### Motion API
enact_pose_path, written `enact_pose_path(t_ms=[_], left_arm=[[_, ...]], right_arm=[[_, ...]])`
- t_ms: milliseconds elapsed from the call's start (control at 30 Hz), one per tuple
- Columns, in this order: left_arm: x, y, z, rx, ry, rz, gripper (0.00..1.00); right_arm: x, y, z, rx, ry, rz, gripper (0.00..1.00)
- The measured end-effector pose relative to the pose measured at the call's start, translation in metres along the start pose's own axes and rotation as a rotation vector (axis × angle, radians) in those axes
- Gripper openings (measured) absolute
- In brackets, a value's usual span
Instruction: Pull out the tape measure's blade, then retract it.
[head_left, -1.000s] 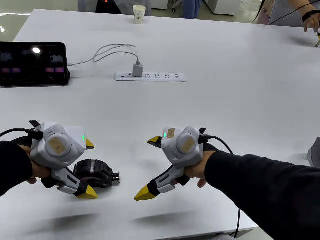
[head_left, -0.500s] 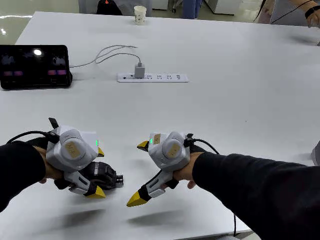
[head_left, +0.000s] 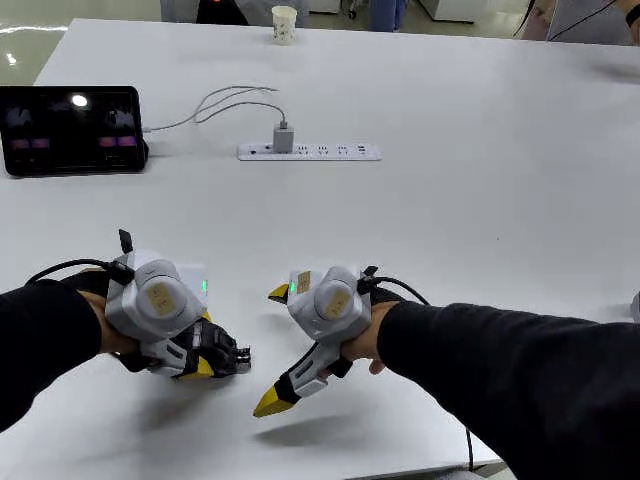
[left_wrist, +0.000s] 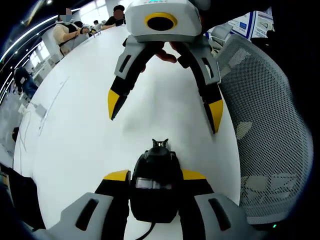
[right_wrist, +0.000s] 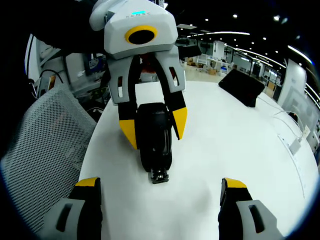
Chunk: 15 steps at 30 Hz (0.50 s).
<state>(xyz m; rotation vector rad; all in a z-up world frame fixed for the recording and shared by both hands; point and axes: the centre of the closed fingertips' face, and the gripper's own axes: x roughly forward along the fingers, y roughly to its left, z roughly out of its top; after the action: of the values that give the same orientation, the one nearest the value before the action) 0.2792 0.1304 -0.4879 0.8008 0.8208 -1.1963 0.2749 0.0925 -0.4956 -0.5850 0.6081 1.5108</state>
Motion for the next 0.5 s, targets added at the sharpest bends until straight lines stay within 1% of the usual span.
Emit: enact_pose_path(t_ms=[33,67,100,133,200,233,300,400,500], left_arm=[[0.0,0.0,0.0,0.0,0.0,0.0,0.32],[0.0,-0.001,0.0,0.014,-0.007,-0.003,0.32],[0.0,-0.001,0.0,0.013,-0.009,-0.002,0.32],[0.0,-0.001,0.0,0.004,-0.016,-0.001,0.32],[0.001,-0.001,0.0,-0.001,-0.025,0.003,0.32],[0.001,-0.001,0.0,-0.005,-0.031,0.009,0.32],[0.0,-0.001,0.0,-0.015,-0.039,0.021,0.32],[0.0,0.0,0.001,-0.019,-0.042,0.026,0.32],[0.0,0.0,0.001,-0.022,-0.047,0.023,0.32]], right_arm=[[0.0,0.0,0.0,0.001,0.002,0.002,0.96],[0.0,0.0,-0.001,-0.006,0.004,0.003,0.89],[0.0,-0.001,-0.002,-0.005,0.012,0.004,0.8],[0.0,0.001,-0.004,0.001,0.022,0.013,0.76],[0.001,0.001,-0.004,0.0,0.021,0.017,0.71],[0.001,-0.001,-0.005,-0.013,0.028,0.004,0.67],[0.002,-0.001,-0.004,-0.021,0.03,0.003,0.56],[0.006,-0.003,-0.004,-0.02,0.034,-0.005,0.46],[0.012,-0.003,-0.002,-0.013,0.038,-0.008,0.4]])
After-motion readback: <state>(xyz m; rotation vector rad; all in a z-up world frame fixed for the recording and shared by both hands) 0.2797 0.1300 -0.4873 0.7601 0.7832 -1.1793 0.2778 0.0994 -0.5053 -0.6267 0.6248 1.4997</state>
